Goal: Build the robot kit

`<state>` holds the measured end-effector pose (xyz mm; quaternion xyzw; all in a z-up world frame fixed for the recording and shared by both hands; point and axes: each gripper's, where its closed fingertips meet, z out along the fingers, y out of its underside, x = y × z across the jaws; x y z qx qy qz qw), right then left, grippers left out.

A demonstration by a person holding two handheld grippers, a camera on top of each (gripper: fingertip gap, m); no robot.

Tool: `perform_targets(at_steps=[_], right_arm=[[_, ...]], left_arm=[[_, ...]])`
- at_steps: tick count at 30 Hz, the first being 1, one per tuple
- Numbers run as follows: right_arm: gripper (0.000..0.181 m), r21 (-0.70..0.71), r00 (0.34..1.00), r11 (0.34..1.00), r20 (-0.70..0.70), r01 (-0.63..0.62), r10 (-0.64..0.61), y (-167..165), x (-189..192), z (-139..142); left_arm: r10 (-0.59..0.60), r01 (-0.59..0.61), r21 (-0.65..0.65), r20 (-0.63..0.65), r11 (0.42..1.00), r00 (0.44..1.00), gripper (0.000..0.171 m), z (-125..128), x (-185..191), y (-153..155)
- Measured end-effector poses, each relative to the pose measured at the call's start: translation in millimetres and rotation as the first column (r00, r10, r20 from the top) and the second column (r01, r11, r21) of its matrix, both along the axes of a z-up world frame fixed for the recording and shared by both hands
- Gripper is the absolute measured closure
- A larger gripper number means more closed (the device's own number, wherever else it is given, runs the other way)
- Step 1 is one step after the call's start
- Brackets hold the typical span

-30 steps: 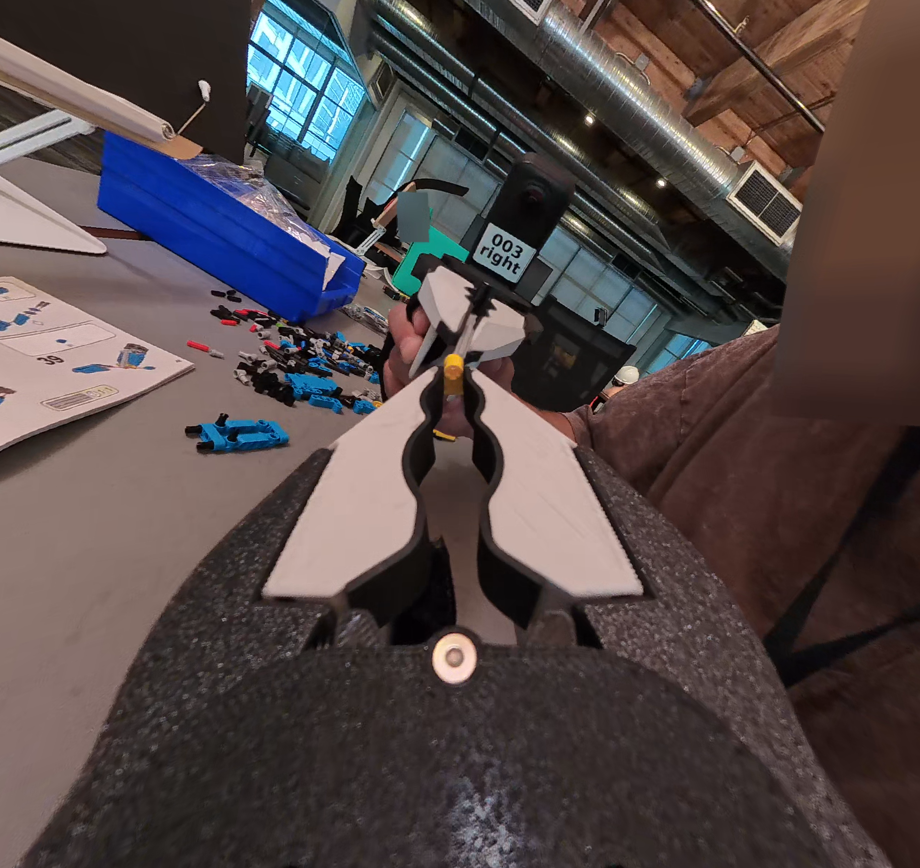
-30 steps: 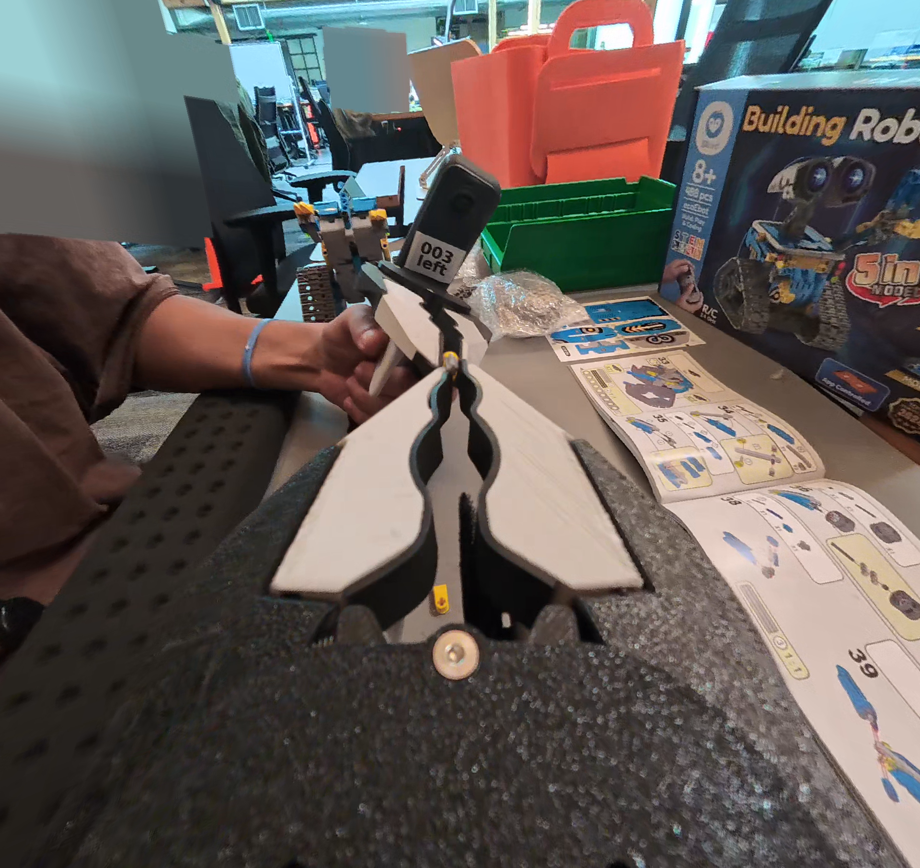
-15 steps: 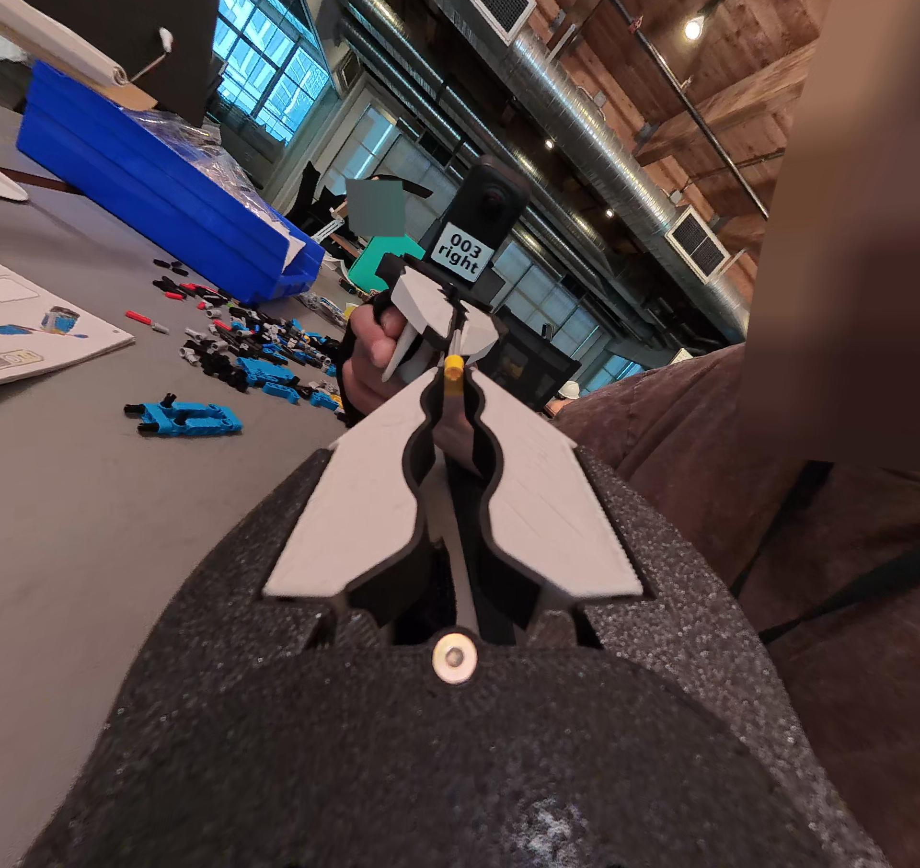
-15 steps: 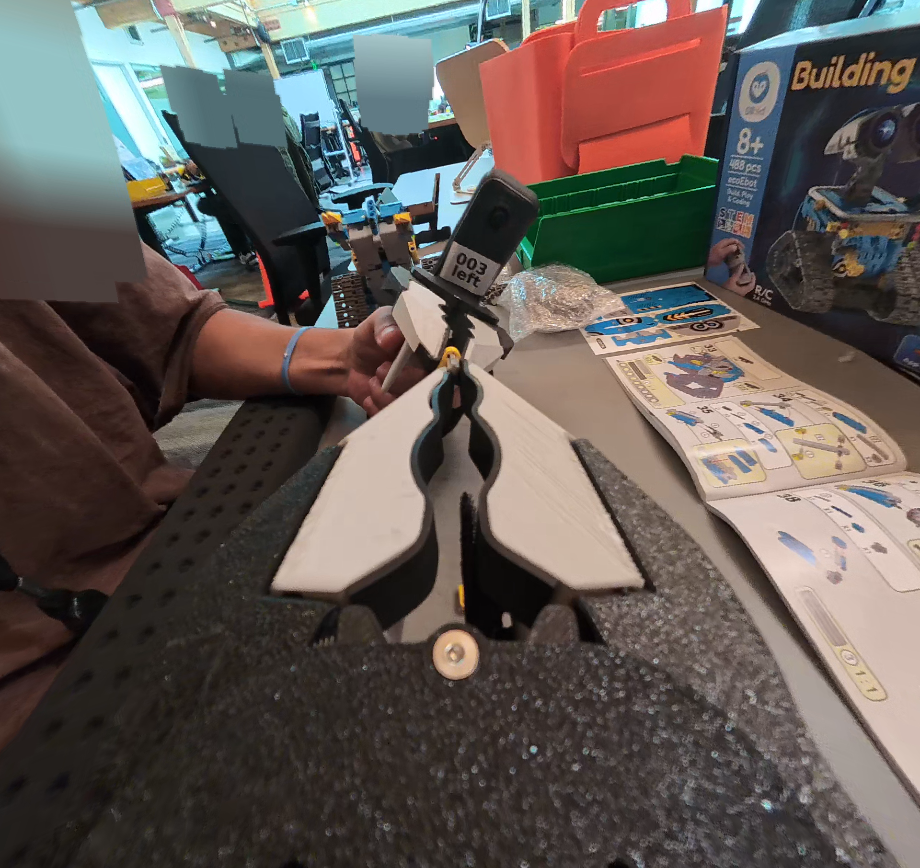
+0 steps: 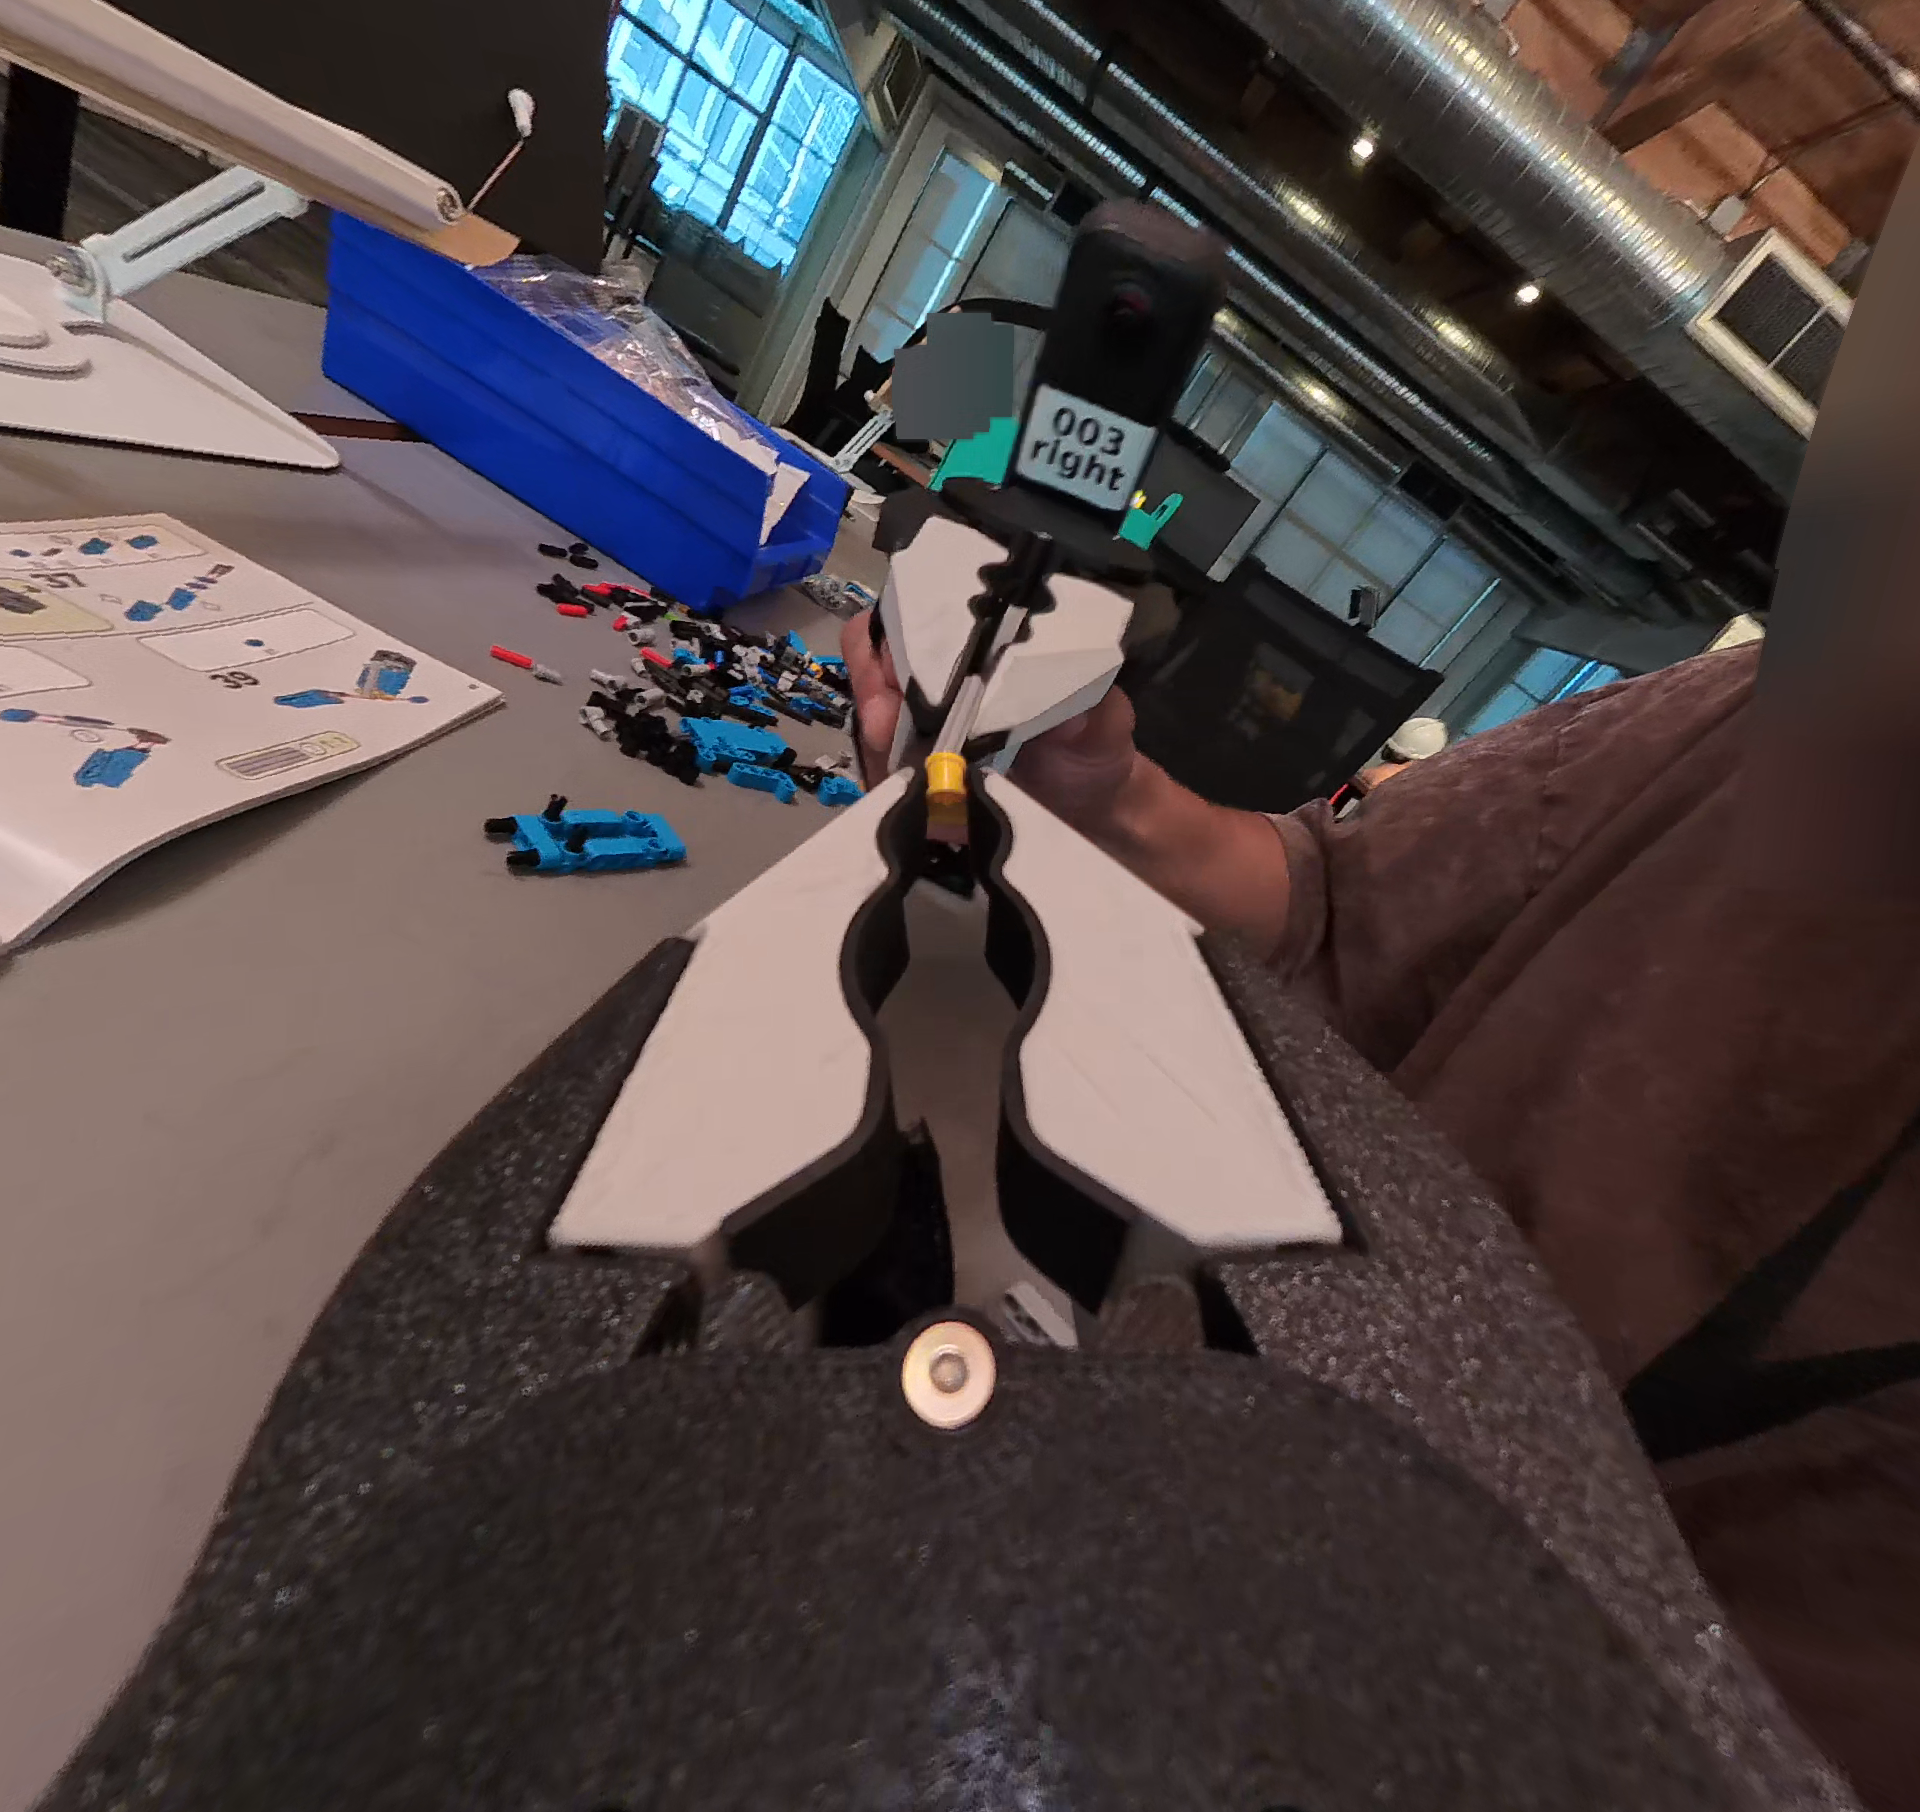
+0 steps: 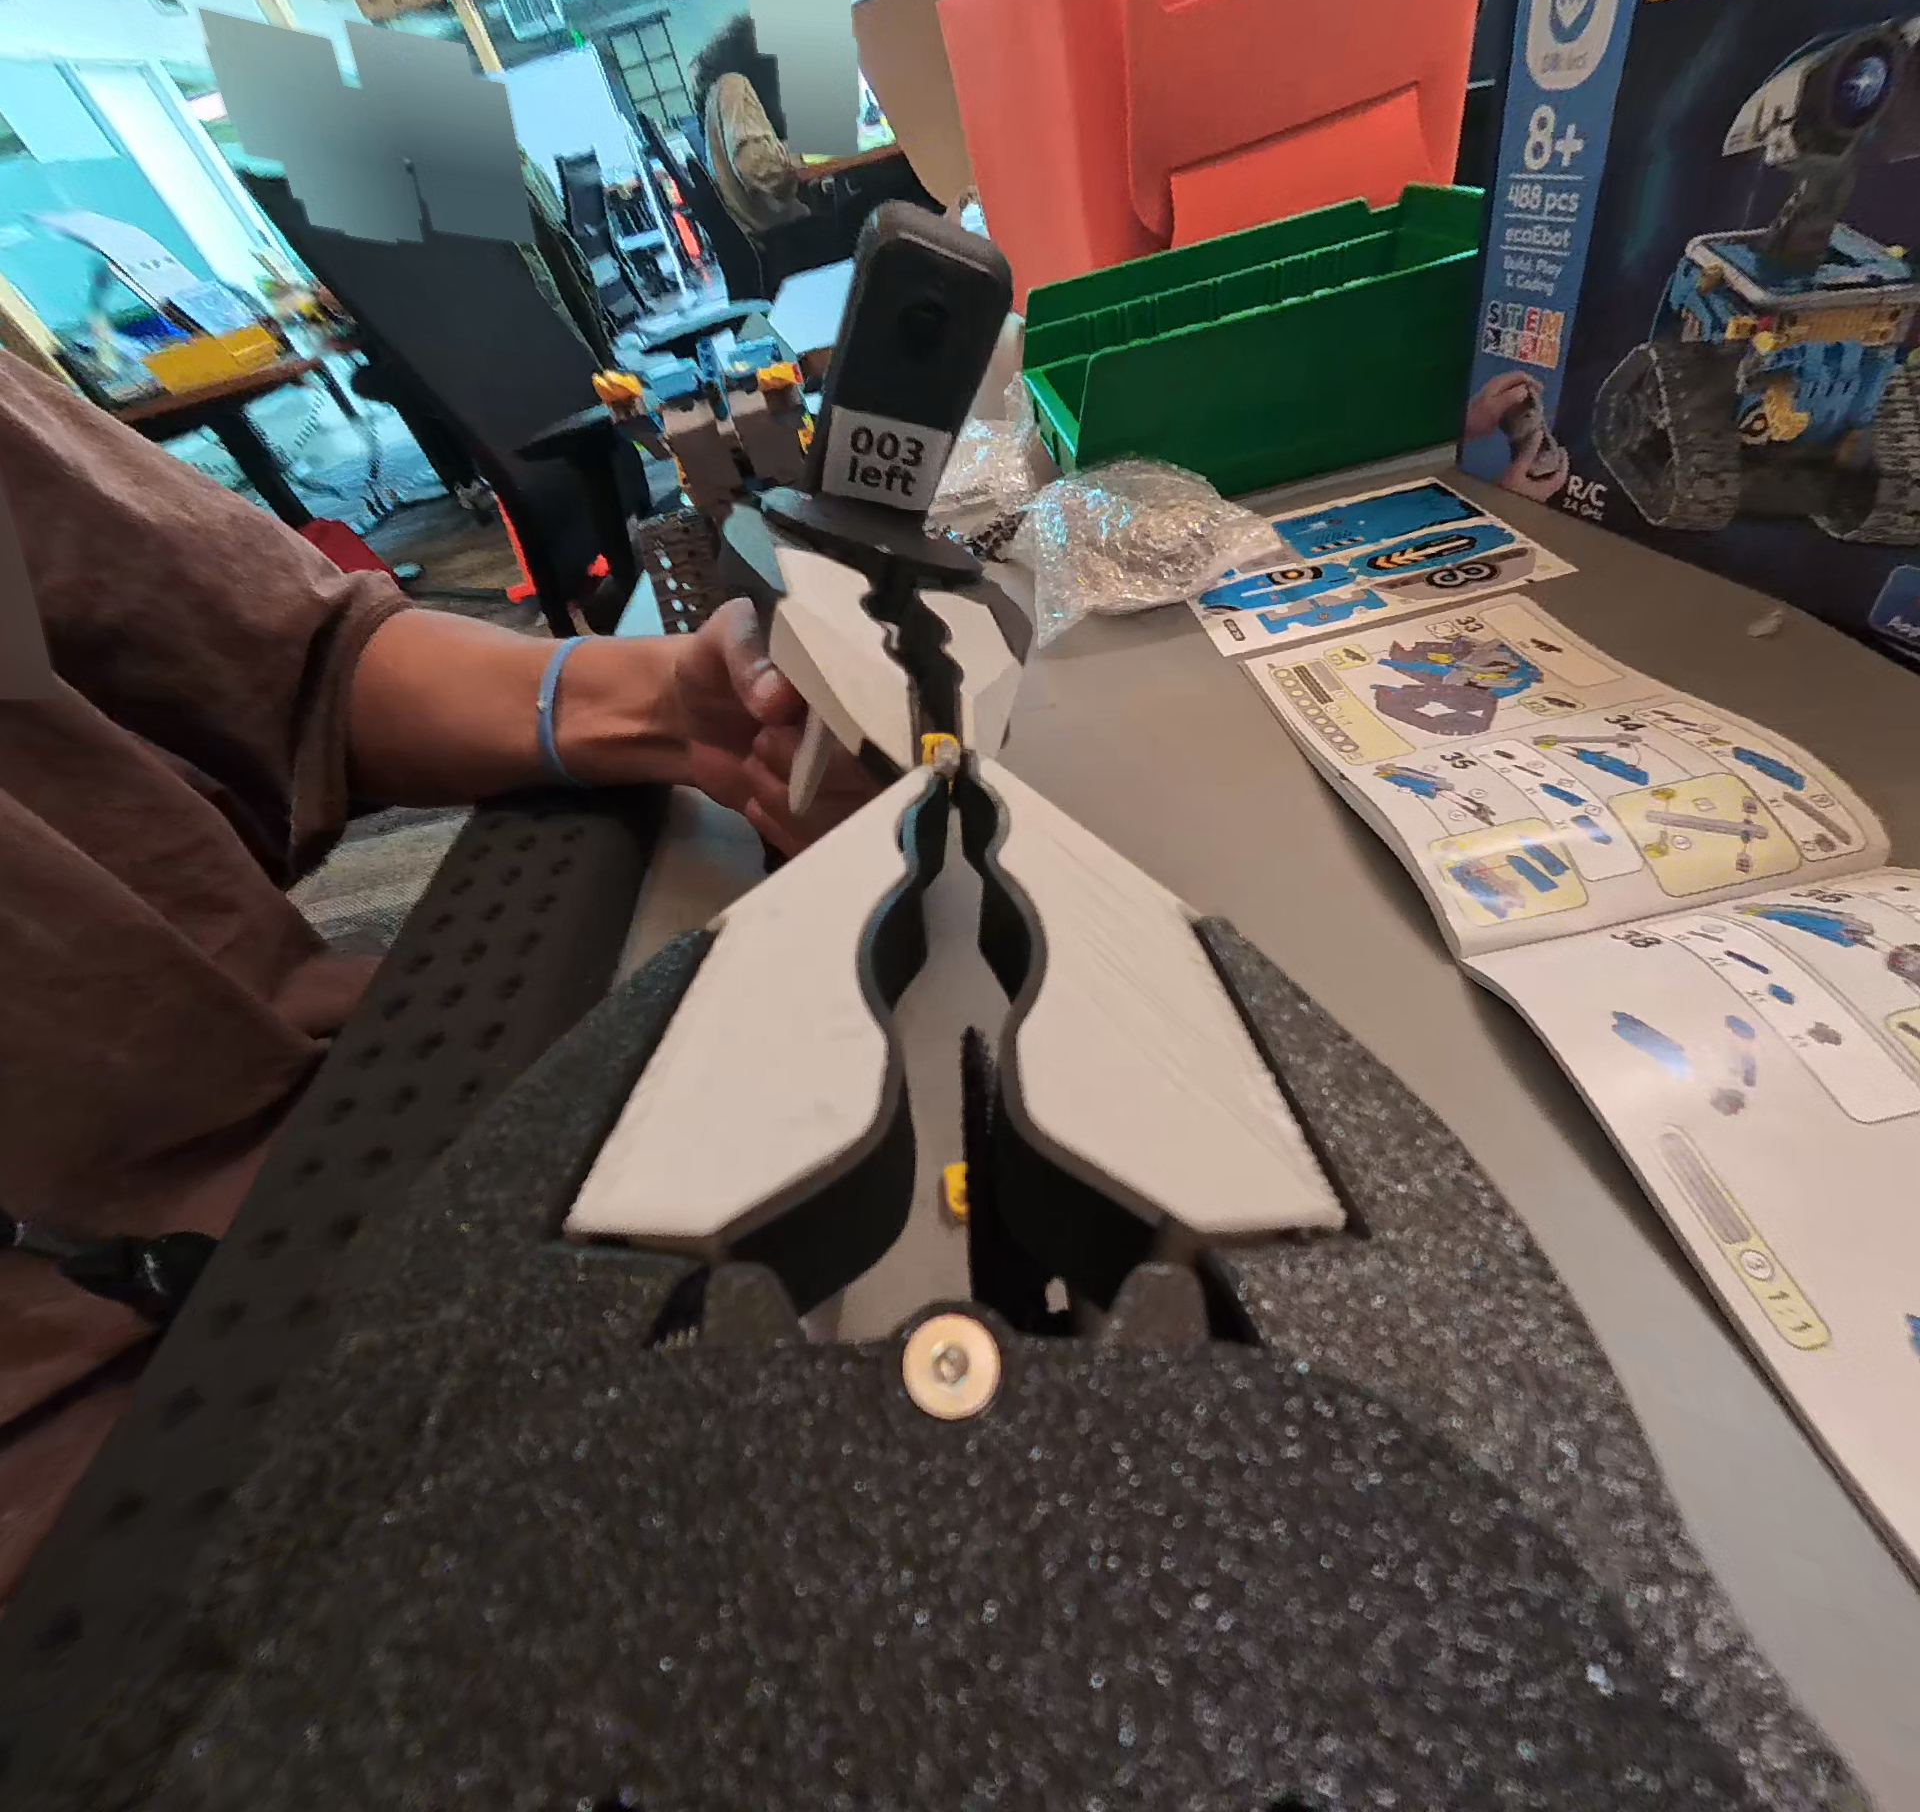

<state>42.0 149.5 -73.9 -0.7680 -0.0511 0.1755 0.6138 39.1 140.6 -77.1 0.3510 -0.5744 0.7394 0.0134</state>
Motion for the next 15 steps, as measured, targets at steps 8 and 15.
perform_targets(at_steps=[8, 15], right_arm=[[0.179, -0.250, 0.979, 0.963, 0.150, -0.098, 0.138, -21.6, -4.3, -37.7], [0.179, -0.341, 0.956, 0.931, 0.204, -0.135, 0.213, -31.0, -9.2, -56.9]], left_arm=[[0.004, -0.051, 0.441, 0.106, 0.896, 0.994, 0.166, -44.9, -2.3, -23.3], [-0.015, -0.087, 0.590, 0.166, 0.803, 0.986, 0.166, -62.3, -5.6, -31.6]])
